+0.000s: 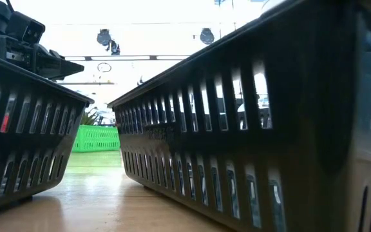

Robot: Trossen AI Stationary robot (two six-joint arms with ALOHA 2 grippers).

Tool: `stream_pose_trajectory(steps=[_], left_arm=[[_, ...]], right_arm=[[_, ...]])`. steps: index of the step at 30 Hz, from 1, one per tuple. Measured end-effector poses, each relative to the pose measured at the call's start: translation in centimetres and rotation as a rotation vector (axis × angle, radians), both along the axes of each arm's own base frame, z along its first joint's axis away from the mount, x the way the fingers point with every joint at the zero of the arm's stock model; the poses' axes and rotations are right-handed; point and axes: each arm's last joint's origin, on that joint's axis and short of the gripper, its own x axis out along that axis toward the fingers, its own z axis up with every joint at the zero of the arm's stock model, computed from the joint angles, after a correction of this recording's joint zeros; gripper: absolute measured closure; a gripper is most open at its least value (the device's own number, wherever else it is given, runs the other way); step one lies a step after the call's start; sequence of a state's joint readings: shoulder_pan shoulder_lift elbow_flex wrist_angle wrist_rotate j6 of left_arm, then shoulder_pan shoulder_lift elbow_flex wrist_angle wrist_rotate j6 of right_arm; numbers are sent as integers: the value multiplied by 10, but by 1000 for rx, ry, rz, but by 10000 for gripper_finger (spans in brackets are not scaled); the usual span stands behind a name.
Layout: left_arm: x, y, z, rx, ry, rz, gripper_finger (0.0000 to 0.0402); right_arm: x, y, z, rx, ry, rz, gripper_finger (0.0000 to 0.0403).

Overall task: Stack baskets by color
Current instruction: Stack the middle right green bin on the bottom left green bin

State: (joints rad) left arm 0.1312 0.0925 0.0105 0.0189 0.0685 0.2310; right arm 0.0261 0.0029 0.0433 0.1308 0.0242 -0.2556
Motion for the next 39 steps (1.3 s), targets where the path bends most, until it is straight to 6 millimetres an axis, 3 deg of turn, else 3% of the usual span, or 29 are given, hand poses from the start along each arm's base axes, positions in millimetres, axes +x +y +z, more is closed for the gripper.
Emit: stream_pose_trajectory(steps=[6,22,39], left_arm=[[0,0,0,0,0,0,364],[0,0,0,0,0,0,364],[0,0,0,0,0,0,364]], right_arm=[[1,0,3,53,26,6,403],[8,-1,118,166,124,-17,403],[56,-1,199,189,266,-82,403]])
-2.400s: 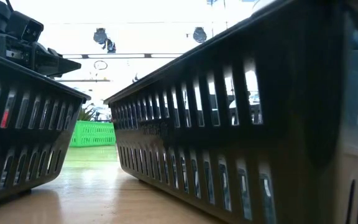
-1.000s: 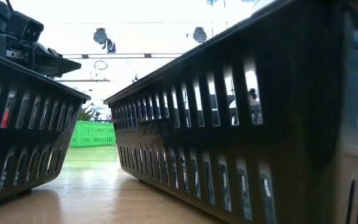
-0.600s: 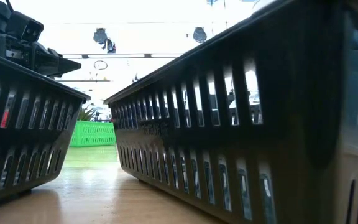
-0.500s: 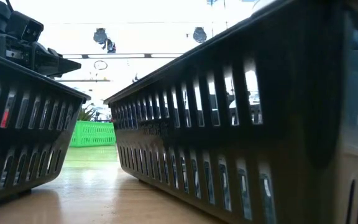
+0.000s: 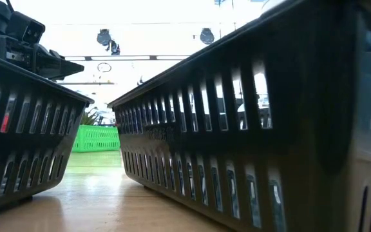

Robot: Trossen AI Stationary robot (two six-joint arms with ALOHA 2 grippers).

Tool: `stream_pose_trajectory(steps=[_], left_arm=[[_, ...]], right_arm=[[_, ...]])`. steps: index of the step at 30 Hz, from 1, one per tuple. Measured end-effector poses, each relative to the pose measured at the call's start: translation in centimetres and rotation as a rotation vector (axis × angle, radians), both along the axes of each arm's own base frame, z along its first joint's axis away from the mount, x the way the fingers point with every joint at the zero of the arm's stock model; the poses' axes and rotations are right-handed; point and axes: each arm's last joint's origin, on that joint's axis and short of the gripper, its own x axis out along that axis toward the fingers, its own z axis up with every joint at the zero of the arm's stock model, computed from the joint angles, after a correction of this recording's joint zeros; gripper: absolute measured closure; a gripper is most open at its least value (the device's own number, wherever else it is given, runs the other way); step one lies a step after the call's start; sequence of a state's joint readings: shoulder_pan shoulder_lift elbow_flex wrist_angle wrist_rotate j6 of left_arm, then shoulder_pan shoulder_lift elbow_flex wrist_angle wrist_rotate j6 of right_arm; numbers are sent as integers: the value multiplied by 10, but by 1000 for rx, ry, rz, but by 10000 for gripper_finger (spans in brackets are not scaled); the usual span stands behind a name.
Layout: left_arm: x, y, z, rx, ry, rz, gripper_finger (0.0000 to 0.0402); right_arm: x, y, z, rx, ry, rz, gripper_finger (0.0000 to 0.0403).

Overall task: Stack baskets by color
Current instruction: Stack the middle right green bin on the bottom left green bin

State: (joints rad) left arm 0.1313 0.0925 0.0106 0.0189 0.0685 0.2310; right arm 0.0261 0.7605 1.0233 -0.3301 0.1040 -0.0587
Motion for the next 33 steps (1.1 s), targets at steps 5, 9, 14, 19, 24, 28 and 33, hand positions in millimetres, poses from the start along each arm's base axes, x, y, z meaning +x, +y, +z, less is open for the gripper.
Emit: stream_pose_trajectory(steps=[5,9,14,19,24,28,33], left_arm=[[0,0,0,0,0,0,364],[0,0,0,0,0,0,364],[0,0,0,-107,-12,4,364],[0,0,3,-104,-41,1,364],[0,0,3,-131,-44,5,364],[0,0,10,-147,-91,3,364],[-5,-1,44,-136,-128,-4,364]], right_arm=[[10,0,10,52,70,-9,403],[15,2,6,51,104,-2,403],[16,2,4,88,112,-7,403],[17,2,-1,120,122,-14,403],[19,2,-7,119,141,-16,403],[20,2,-13,118,158,-17,403],[21,2,-19,117,177,-18,403]])
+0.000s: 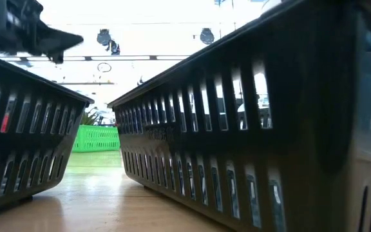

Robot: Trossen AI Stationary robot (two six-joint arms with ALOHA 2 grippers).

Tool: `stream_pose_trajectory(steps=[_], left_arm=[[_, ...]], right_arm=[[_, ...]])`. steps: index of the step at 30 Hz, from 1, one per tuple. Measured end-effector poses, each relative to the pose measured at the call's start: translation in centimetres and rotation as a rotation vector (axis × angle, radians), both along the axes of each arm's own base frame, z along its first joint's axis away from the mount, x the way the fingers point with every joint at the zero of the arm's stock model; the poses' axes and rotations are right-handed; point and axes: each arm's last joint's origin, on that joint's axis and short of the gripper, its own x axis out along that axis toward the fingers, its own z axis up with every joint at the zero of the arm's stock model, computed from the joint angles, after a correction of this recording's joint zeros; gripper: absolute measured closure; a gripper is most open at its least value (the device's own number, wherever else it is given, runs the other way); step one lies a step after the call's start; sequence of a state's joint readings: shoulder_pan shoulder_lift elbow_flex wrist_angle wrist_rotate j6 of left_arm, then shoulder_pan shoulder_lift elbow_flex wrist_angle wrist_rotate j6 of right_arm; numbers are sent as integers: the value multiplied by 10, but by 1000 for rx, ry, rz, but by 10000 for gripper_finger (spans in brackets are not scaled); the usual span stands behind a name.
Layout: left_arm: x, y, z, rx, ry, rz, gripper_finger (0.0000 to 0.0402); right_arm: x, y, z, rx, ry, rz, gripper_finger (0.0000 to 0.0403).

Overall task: Stack baskets by color
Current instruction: Stack the middle right green bin on the bottom left green bin

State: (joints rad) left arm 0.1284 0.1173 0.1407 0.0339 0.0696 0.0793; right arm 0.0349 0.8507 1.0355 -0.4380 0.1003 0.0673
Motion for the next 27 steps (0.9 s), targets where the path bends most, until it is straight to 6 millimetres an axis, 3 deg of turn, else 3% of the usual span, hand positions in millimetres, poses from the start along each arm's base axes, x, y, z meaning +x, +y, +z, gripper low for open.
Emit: stream_pose_trajectory(steps=[7,15,21,27], left_arm=[[-5,-1,78,-87,91,0,364],[20,0,145,-119,281,-27,364],[58,-6,163,-109,357,-81,364],[97,-20,154,-76,470,-117,364]], right_arm=[[3,0,-15,46,38,-17,403],[6,7,-44,113,105,-12,403],[8,16,-58,104,101,41,403],[9,18,-64,82,100,62,403]])
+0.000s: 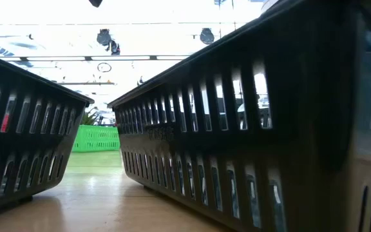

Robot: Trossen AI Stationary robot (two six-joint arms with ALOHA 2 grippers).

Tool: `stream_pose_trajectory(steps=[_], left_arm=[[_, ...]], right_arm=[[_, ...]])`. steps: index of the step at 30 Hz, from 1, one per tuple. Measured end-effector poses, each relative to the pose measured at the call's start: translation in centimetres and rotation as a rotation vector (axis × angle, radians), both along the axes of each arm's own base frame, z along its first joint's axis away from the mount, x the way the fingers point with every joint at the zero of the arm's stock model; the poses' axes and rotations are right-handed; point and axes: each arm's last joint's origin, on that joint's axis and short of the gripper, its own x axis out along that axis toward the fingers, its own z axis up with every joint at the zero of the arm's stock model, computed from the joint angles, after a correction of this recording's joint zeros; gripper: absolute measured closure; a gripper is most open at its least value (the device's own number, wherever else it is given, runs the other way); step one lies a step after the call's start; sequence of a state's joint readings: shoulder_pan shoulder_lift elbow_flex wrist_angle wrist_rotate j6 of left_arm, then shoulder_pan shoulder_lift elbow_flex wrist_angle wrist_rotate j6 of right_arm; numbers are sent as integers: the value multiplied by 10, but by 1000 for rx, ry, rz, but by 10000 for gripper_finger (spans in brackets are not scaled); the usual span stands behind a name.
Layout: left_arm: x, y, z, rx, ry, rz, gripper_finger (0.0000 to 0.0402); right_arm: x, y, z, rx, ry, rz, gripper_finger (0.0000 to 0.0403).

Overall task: Stack baskets by color
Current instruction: Stack the middle right green bin on the bottom left green bin

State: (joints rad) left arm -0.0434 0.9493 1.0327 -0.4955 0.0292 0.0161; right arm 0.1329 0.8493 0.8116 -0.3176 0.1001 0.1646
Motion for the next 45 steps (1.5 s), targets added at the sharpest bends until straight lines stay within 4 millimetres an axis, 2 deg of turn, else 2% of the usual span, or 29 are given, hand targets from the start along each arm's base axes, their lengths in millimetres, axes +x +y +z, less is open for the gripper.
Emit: stream_pose_trajectory(steps=[8,18,27,33,45], left_arm=[[34,-26,-23,74,87,25,364],[58,-43,-42,129,126,11,364],[61,-41,-42,139,116,16,364],[62,-41,-43,138,112,16,364],[63,-42,-41,151,90,8,364]], right_arm=[[0,0,-2,-2,7,0,403],[0,0,-1,-1,-3,-2,403],[5,0,-4,-3,5,-3,403],[15,2,-8,-6,12,-7,403],[33,4,-29,4,126,-39,402]])
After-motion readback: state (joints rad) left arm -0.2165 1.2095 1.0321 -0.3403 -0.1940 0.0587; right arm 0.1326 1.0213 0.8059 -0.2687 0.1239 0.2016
